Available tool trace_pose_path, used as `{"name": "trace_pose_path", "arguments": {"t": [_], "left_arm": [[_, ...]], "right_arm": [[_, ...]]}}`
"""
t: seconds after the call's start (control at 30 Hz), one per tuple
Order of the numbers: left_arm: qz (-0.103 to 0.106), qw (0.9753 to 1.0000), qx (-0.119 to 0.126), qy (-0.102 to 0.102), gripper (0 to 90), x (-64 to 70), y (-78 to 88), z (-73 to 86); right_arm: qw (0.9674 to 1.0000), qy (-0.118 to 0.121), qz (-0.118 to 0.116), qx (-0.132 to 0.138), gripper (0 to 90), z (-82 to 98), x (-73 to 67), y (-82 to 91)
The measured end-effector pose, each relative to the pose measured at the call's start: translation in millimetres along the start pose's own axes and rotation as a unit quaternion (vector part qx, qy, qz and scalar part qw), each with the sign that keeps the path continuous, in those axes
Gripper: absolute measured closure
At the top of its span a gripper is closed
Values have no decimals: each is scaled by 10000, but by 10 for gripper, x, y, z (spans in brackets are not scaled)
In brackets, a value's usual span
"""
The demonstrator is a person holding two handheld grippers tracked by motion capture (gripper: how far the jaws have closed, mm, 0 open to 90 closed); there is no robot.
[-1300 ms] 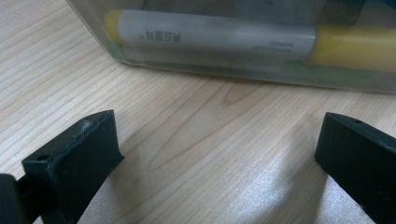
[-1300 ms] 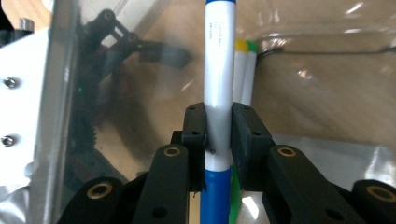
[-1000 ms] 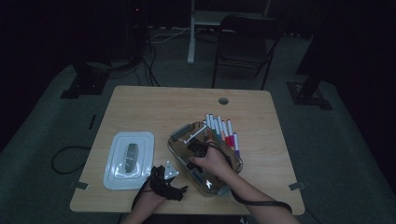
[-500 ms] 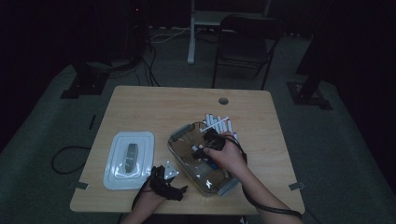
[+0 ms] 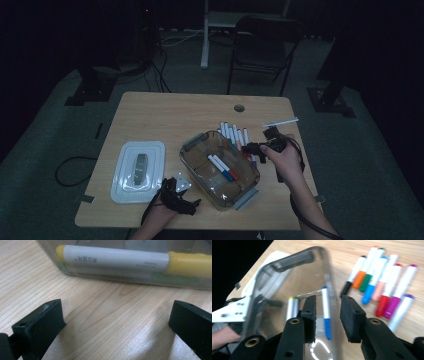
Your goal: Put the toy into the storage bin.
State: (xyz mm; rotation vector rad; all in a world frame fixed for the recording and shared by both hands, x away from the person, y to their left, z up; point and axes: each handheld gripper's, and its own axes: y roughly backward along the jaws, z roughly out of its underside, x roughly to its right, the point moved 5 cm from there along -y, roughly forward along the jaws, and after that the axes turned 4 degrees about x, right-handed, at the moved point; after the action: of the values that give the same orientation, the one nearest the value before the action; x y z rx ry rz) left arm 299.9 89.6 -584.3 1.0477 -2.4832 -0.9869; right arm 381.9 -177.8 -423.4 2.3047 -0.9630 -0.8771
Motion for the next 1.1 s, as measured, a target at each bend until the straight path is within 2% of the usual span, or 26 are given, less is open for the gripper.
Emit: {"name": "trace_pose_path", "arguments": {"t": [0.07, 0.1, 0.13, 0.17, 0.2, 0.23, 0.27, 0.3, 0.33, 0.37, 0.4, 0.43, 0.47, 0.6, 0.73, 0.77, 0.8, 0.9, 1.0, 1.1], "left_arm": [[-1, 10000, 1, 2, 4, 0, 0, 0], [-1, 10000, 3, 2, 4, 0, 0, 0], [-2, 10000, 2, 0, 4, 0, 0, 0], [-2, 10000, -2, -4, 4, -1, 0, 0], [-3, 10000, -2, -3, 4, -1, 0, 0], [-2, 10000, 4, 2, 4, 0, 0, 0], [-1, 10000, 6, 5, 4, 1, -1, 0], [-1, 10000, 6, 5, 4, 1, -1, 0], [-1, 10000, 2, 0, 4, 0, 0, 0], [-1, 10000, 3, 2, 4, 0, 0, 0], [-2, 10000, 3, -1, 4, 0, 0, 0], [-1, 10000, 2, -1, 4, 0, 0, 0], [-1, 10000, 2, 0, 4, 0, 0, 0], [-2, 10000, 3, 1, 4, 0, 0, 0], [-2, 10000, 2, 1, 4, 0, 0, 0], [-1, 10000, 3, 0, 4, 0, 0, 0], [-2, 10000, 2, -1, 4, 0, 0, 0], [-1, 10000, 3, 0, 4, 0, 0, 0], [-1, 10000, 2, 0, 4, 0, 0, 0], [-1, 10000, 2, 0, 4, 0, 0, 0]], "right_arm": [[9996, -161, 252, -9, 644, 65, 207, 27], [9996, -161, 252, -9, 644, 65, 207, 27], [9988, -303, 377, -83, 640, 135, 340, -9], [9988, -303, 377, -83, 640, 135, 340, -9], [9976, -381, 552, -184, 633, 210, 477, -75], [9976, -381, 552, -184, 633, 210, 477, -75], [9959, -507, 692, -276, 632, 282, 609, -157], [9959, -507, 692, -276, 632, 282, 609, -157], [9943, -642, 774, -351, 632, 344, 723, -246], [9943, -642, 774, -351, 632, 344, 723, -246], [9923, -703, 903, -480, 633, 405, 823, -345], [9923, -703, 903, -480, 633, 405, 823, -345], [9909, -737, 982, -554, 632, 447, 903, -439], [9899, -771, 997, -652, 631, 481, 971, -563], [9852, -787, 1235, -892, 632, 507, 1062, -733], [9852, -787, 1235, -892, 632, 507, 1062, -733], [9835, -817, 1279, -982, 633, 524, 1091, -794], [9826, -855, 1288, -1031, 633, 539, 1111, -843], [9815, -918, 1320, -1044, 671, 549, 1128, -879], [9786, -957, 1464, -1084, 730, 548, 1153, -863]]}}
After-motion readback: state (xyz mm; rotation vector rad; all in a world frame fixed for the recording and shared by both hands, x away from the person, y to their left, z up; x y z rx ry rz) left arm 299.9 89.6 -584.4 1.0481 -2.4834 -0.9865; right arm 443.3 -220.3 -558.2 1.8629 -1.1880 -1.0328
